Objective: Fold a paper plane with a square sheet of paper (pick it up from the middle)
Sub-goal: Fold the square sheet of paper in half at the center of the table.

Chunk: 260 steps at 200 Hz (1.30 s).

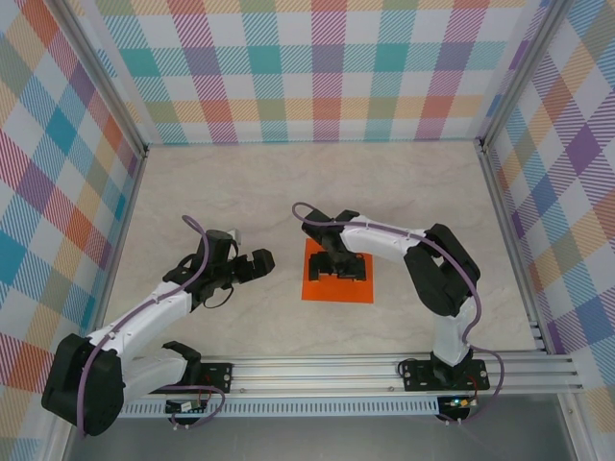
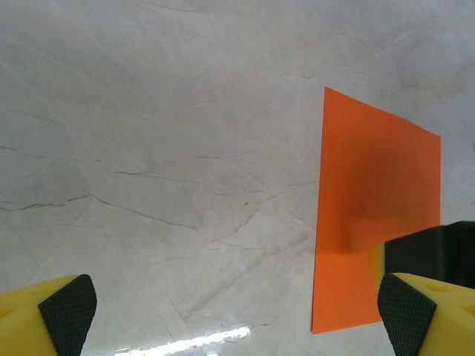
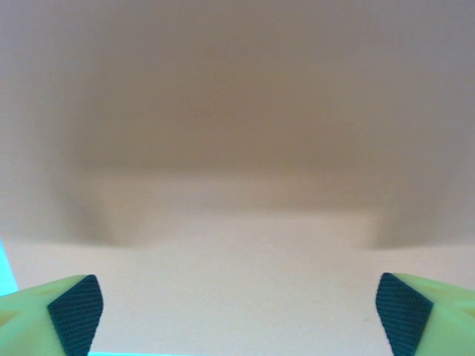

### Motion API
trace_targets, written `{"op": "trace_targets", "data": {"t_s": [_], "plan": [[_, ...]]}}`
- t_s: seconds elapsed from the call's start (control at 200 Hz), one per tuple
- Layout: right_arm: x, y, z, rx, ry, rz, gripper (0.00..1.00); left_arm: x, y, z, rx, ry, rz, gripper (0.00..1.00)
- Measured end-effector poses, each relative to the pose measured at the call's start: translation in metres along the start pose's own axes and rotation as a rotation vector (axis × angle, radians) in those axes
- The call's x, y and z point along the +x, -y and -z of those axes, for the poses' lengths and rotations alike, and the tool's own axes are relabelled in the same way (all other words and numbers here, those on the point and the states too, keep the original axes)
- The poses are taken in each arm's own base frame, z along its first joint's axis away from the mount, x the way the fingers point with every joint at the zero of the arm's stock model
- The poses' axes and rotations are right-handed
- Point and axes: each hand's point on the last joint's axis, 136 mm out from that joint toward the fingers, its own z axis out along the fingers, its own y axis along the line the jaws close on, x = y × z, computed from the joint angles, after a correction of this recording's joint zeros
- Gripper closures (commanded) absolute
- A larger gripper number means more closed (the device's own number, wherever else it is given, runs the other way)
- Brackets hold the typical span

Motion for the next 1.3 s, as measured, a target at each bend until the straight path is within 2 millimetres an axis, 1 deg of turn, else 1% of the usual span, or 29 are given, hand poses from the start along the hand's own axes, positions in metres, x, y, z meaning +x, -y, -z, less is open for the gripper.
{"op": "trace_targets", "data": {"t_s": [0.12,0.195,0.295,0.45,0.5,0.665,0.915,1.175,1.265,1.3], "plan": [[-0.014,-0.008,0.013,-0.015,0.042,-0.001,0.0,0.0,0.0,0.001,0.001,0.001,0.0,0.0],[-0.021,-0.011,0.017,-0.017,0.055,-0.007,0.0,-0.001,0.001,0.001,0.003,0.005,-0.001,0.0],[-0.025,-0.009,0.006,0.004,0.044,-0.024,0.0,-0.001,0.001,0.002,0.005,0.007,-0.002,0.0],[-0.021,0.001,-0.015,0.045,0.001,-0.05,0.0,-0.001,0.001,0.002,0.005,0.008,-0.002,0.0],[-0.018,0.001,-0.02,0.043,-0.017,-0.055,0.0,-0.001,0.001,0.002,0.005,0.007,-0.002,0.0],[-0.017,0.001,-0.023,0.021,-0.027,-0.066,0.0,-0.001,0.001,0.002,0.005,0.007,-0.002,0.0],[-0.016,0.004,-0.023,0.002,-0.001,-0.07,0.04,-0.001,0.001,0.002,0.005,0.007,-0.002,0.0],[-0.017,0.006,-0.022,0.008,0.006,-0.059,0.11,-0.001,0.001,0.002,0.005,0.007,-0.001,0.0],[-0.017,0.006,-0.021,0.011,0.005,-0.056,0.18,-0.001,0.001,0.002,0.005,0.007,-0.001,0.0],[-0.017,0.006,-0.021,0.01,0.005,-0.051,0.23,-0.001,0.001,0.002,0.004,0.007,-0.001,0.0]]}}
